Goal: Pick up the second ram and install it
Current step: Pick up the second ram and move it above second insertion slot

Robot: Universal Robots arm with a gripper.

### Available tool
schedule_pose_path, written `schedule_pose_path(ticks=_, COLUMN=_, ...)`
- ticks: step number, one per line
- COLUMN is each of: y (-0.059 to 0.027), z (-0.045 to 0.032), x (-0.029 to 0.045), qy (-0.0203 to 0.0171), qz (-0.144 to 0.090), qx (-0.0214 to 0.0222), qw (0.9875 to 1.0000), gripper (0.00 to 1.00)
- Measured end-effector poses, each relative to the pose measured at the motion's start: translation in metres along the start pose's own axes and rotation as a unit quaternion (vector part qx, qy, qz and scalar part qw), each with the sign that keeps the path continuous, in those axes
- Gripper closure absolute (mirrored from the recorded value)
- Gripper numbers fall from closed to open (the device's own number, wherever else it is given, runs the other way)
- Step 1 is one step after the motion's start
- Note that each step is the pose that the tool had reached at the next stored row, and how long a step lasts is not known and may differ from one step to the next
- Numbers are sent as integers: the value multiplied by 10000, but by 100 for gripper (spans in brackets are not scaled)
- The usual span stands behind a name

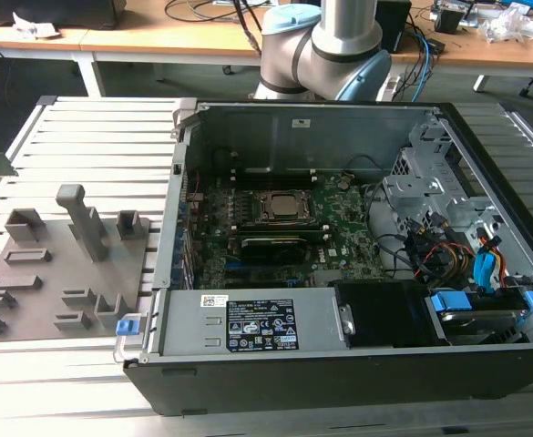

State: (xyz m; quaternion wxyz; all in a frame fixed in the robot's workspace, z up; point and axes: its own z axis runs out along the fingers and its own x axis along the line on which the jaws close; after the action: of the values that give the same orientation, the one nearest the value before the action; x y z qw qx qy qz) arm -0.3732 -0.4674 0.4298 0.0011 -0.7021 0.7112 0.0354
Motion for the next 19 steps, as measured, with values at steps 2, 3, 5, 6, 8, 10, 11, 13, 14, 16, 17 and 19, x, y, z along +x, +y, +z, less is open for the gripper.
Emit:
schedule_pose_path(ticks=2, y=-36, z=5, x=-137, qy=-6, qz=0, qx=-13, qw=10000, gripper=87)
schedule_pose_path(ticks=3, y=-54, z=9, x=-229, qy=-5, qz=1, qx=-19, qw=10000, gripper=87)
schedule_pose_path(ticks=5, y=-73, z=13, x=-319, qy=-6, qz=1, qx=-23, qw=10000, gripper=87)
schedule_pose_path(ticks=6, y=-73, z=13, x=-320, qy=-6, qz=1, qx=-23, qw=10000, gripper=87)
schedule_pose_path(ticks=8, y=-74, z=13, x=-321, qy=-6, qz=0, qx=-24, qw=10000, gripper=87)
schedule_pose_path(ticks=10, y=-74, z=13, x=-323, qy=-6, qz=1, qx=-24, qw=10000, gripper=87)
schedule_pose_path(ticks=11, y=-79, z=13, x=-325, qy=-4, qz=1, qx=-24, qw=10000, gripper=87)
schedule_pose_path(ticks=13, y=-172, z=7, x=-326, qy=7, qz=2, qx=-24, qw=10000, gripper=87)
schedule_pose_path(ticks=14, y=-210, z=6, x=-326, qy=9, qz=2, qx=-24, qw=10000, gripper=87)
schedule_pose_path(ticks=16, y=-298, z=2, x=-327, qy=9, qz=2, qx=-23, qw=10000, gripper=87)
schedule_pose_path(ticks=17, y=-341, z=0, x=-327, qy=10, qz=1, qx=-24, qw=10000, gripper=87)
schedule_pose_path(ticks=19, y=-481, z=-7, x=-330, qy=10, qz=2, qx=-24, qw=10000, gripper=87)
